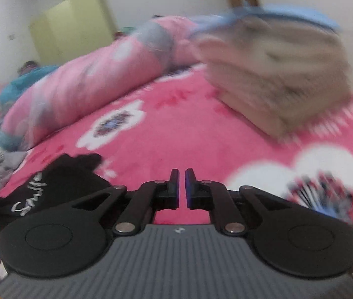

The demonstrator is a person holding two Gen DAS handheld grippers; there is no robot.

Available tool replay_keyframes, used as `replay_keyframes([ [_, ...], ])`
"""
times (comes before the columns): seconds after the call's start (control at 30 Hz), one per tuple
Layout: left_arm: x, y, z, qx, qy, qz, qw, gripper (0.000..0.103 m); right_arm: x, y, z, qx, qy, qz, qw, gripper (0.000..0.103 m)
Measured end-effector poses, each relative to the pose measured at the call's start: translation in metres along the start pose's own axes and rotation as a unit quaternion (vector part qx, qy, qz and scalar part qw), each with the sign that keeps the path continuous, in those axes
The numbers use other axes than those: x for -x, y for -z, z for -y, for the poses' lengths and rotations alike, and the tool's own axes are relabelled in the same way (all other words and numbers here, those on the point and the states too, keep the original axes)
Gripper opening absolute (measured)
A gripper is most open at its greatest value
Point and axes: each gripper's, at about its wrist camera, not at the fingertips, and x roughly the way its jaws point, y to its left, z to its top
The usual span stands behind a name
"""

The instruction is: Fold clothes

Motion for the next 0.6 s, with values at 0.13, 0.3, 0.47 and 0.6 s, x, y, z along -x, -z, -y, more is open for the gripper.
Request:
replay_keyframes([
  [0.13,0.011,0.008,-0.004,0.001,0.033,0.011,0.9994,0.074,-0.039,-0.034,-0.071,0.090,-0.088,-0.012,0.992,0.026],
  [0.3,0.031,0.015,-0.017,-0.014,0.063,0.033,0.9974,0.078,-0.104,-0.049,-0.200,0.233,-0.226,-0.058,0.944,0.047],
  [0.47,0.018,0.003,-0.009,-0.060,0.062,0.022,0.9960,0.087,-0.166,-0.036,-0.308,0.355,-0.287,-0.120,0.882,0.056],
  [0.6,-0.011,-0.002,0.025,-0.156,0.073,0.002,0.9850,0.087,-0.219,-0.014,-0.372,0.414,-0.294,-0.181,0.842,0.057],
])
